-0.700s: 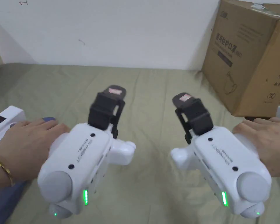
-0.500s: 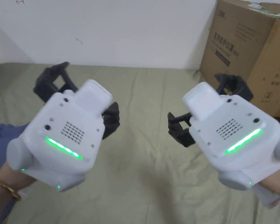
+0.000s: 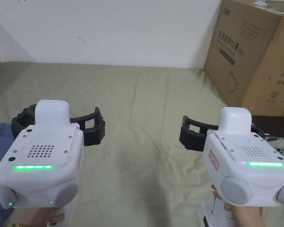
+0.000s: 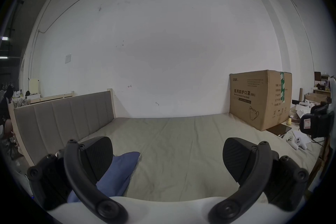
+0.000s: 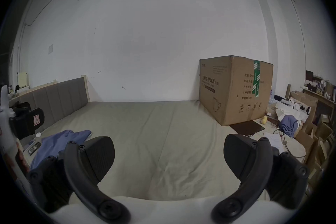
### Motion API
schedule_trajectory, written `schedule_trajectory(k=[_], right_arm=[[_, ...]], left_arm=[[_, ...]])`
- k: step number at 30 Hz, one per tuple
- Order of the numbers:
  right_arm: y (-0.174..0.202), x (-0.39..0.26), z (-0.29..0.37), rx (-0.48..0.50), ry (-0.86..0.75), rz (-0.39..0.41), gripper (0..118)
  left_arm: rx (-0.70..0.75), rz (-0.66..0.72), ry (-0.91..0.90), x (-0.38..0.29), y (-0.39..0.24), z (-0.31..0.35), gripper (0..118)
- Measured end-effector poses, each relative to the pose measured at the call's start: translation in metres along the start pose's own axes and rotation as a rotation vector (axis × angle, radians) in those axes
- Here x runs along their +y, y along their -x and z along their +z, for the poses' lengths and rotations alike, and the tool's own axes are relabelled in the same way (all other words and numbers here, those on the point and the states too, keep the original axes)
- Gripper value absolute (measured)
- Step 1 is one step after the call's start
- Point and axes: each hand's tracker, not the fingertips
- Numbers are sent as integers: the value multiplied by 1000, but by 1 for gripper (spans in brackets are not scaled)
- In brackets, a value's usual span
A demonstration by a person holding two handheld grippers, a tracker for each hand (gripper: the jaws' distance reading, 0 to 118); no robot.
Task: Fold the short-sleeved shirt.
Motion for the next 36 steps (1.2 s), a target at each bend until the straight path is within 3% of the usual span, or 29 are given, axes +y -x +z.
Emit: schedule_trajectory(k=[8,28,30,31,32,34,36], right_arm=[[-2,4,4,8,-2,-24,116],[6,3,8,10,-14,21,116],[6,4,10,20,-18,24,111],[6,5,13,23,-24,24,92],[7,6,14,18,-25,25,61],[8,8,12,1,-17,26,4],[5,8,13,29,-19,3,0]], left_arm=[[-12,13,28,-4,2,-4,118],[-27,43,44,-4,2,-1,118],[-32,43,53,-2,3,1,115],[-41,38,50,-1,3,2,100],[-41,26,39,0,2,4,73],[15,-24,30,3,-1,5,2],[-19,-4,10,5,2,8,1]])
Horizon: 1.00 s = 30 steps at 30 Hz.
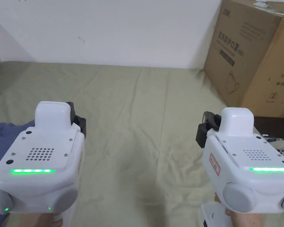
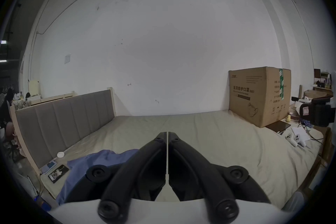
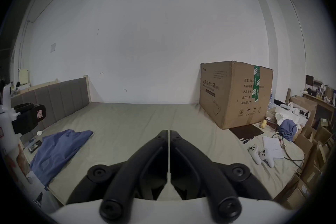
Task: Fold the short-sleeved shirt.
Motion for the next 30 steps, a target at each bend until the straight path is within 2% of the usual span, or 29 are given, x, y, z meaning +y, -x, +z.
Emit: schedule_trajectory(k=[8,23,30], right_arm=[[-1,0,1,7,24,-19,0],[2,3,0,9,29,3,0],[28,5,-7,82,26,38,0]], left_arm=[[-35,18,25,2,-2,0,0],[-32,30,42,1,0,-2,0],[54,51,38,2,29,9,0]])
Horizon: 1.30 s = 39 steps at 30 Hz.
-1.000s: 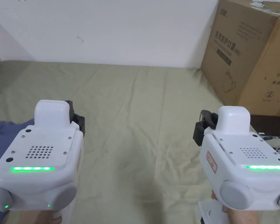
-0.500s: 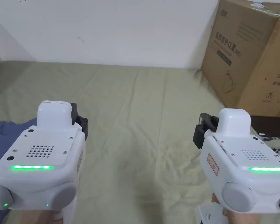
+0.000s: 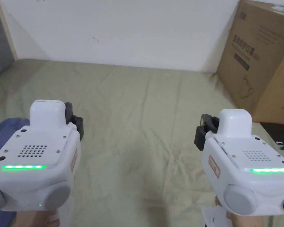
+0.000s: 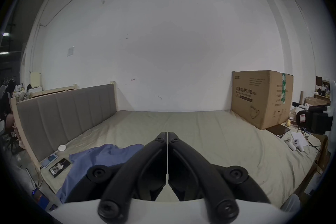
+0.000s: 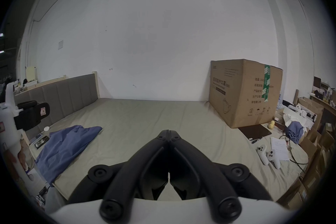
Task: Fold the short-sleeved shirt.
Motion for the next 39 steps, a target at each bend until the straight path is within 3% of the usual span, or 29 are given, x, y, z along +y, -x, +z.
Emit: schedule_trajectory(k=[8,10,11,16,22,27,29,30,31,32,34,39], right_arm=[[67,9,-14,191,-24,36,0],[83,10,-17,238,-28,44,0],[91,11,-19,262,-28,48,0],[125,14,-20,363,-30,74,0],[151,11,-23,432,-34,101,0],[161,8,-24,462,-28,113,0],[162,8,-26,467,-24,120,0],[162,7,-27,471,-22,122,0],[162,7,-28,474,-20,122,0],[162,7,-29,474,-18,122,0],[162,7,-32,472,-15,125,0],[162,5,-48,463,8,129,0]], left_arm=[[117,5,-7,1,9,1,0],[236,-14,-16,1,15,-2,0],[230,8,-8,4,53,34,0],[338,7,-13,6,98,73,0],[407,49,7,-10,142,86,0],[431,44,15,-14,138,89,0],[439,53,24,-14,139,86,19],[437,60,34,-14,141,83,44],[438,66,56,-14,143,77,87],[426,69,90,-15,149,67,113],[363,70,73,-11,156,55,118],[293,70,263,7,186,-15,118]])
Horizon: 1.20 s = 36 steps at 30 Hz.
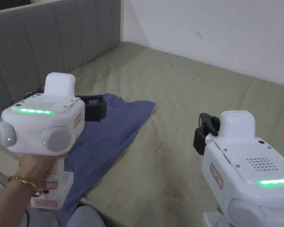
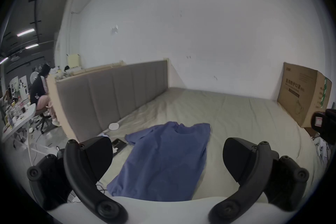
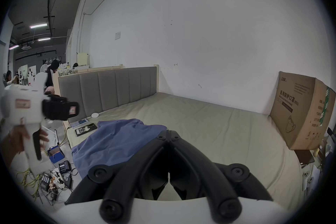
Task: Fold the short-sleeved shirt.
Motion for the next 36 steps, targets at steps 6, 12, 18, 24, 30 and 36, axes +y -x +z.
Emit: schedule_trajectory(k=[6,12,18,24,30,36], right_arm=[[-13,-8,-32,-19,60,-10,0],[-28,-26,-69,-42,144,-10,0],[-46,-47,-97,-86,216,-43,0],[-58,-62,-101,-119,271,-35,0],[-61,-64,-82,-132,284,-64,0],[-59,-52,-41,-153,244,-70,0]], left_arm=[[-71,-47,288,10,-2,-148,118],[-93,-129,538,-14,-21,-279,118],[-99,-91,734,-52,-33,-352,118],[-105,-44,764,-66,-33,-372,71],[-130,25,690,-61,-37,-341,3],[-137,109,501,-15,-24,-273,3]])
